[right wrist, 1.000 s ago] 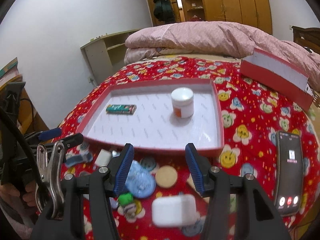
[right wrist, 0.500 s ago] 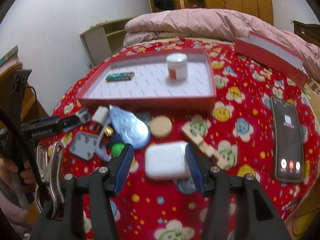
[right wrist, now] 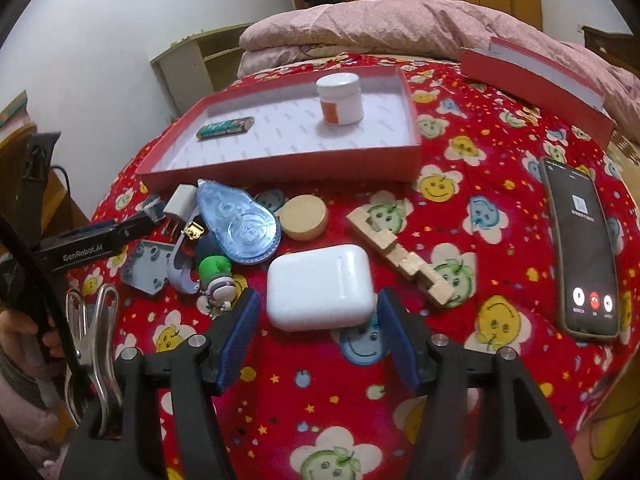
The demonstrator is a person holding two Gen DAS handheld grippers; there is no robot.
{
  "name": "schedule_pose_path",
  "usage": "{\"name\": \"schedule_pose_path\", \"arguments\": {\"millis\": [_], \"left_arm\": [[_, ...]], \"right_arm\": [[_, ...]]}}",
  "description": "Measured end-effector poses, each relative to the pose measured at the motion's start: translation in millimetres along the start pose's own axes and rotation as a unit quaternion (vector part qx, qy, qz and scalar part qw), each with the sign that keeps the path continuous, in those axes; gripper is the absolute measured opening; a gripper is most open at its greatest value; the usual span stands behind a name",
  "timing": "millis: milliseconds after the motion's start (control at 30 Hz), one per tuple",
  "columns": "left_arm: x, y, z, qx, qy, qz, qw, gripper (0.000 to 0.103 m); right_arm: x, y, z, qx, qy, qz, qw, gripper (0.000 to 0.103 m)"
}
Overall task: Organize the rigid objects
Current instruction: 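Grasp the white earbud case with right gripper while left gripper grasps the blue plastic hook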
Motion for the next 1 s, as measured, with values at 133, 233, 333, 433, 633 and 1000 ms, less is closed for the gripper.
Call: {"name": "schedule_pose_path", "arguments": {"millis": [133,233,333,433,633,1000], "left_arm": [[0.1,0.6,-5.4,0.002,0.011,-0.008,0.9999,0.085],[0.8,-0.2,-12.5,0.003,0.025,-0.013,0.9996,0.084],[1.2,-1.9,-19.1,0.0,0.039,-0.02,0.9991,0.077],[1.8,-2.2,-23.2,-0.007,0.044,-0.023,0.9987,0.068],[1.8,-6.2,-32.4,-0.028,0.059,-0.024,0.9976,0.035],[2.2,-10.6,-28.5,-0.052,0.043,-0.012,0.9977,0.018]], "right_arm": [[0.7,2.4,2.0,-0.004,-0.004,-0.003,1.0,0.065],[0.1,3.7,4.7,-0.011,-0.012,-0.005,1.0,0.068],[-0.7,5.1,7.6,-0.017,-0.021,-0.006,1.0,0.069],[-0.7,5.0,6.5,-0.014,-0.016,-0.009,1.0,0.07],[-0.3,5.1,4.8,-0.009,-0.013,-0.014,1.0,0.07],[0.7,5.0,2.1,-0.005,-0.008,-0.019,1.0,0.07]]}}
Point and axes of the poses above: each gripper's, at about its wrist camera, not at the fingertips, and y roughly the way its jaws point, z to its left, x to its top, the point moved 3 cm from there along y, roughly the way its jaws point, and after that the axes turned 6 degrees about x, right-handed, at the moved point
